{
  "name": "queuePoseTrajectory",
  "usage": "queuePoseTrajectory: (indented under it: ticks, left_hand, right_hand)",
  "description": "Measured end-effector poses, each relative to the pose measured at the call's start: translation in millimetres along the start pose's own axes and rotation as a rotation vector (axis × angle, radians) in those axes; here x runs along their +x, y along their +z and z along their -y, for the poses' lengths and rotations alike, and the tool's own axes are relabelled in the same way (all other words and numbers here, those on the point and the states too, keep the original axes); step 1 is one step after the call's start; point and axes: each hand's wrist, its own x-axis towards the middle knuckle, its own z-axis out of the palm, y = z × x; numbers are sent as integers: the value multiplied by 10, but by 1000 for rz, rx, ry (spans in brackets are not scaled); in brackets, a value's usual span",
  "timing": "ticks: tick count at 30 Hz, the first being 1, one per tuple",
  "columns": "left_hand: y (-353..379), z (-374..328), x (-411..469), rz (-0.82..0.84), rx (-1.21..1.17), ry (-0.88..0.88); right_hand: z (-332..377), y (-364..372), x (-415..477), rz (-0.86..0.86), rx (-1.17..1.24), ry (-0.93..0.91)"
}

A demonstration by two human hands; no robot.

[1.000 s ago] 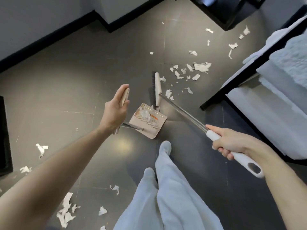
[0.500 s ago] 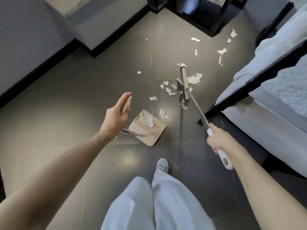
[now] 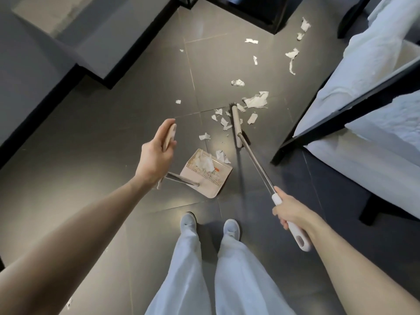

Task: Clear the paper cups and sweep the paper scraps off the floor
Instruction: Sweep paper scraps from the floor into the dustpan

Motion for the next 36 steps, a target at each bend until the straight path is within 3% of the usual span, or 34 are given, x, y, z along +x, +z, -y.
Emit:
queuePoseTrajectory:
  ticks: [4, 12, 23, 30, 36]
  left_hand:
    - [-42, -2, 132, 39, -11, 6]
    - [-124, 11, 314, 109, -1, 44]
    - [-574, 381, 276, 166, 27, 55]
    - [-865, 558, 386, 136, 9, 39]
    - [-1041, 663, 603, 113, -8, 26]
  right_hand:
    - [108, 115, -75, 9, 55, 45]
    - [211, 221, -676, 185, 222, 54]
    - [531, 289, -1067, 28, 285, -53]
    - [1187, 225, -707, -139, 142, -127]
    - [1587, 378, -246, -263, -188, -88]
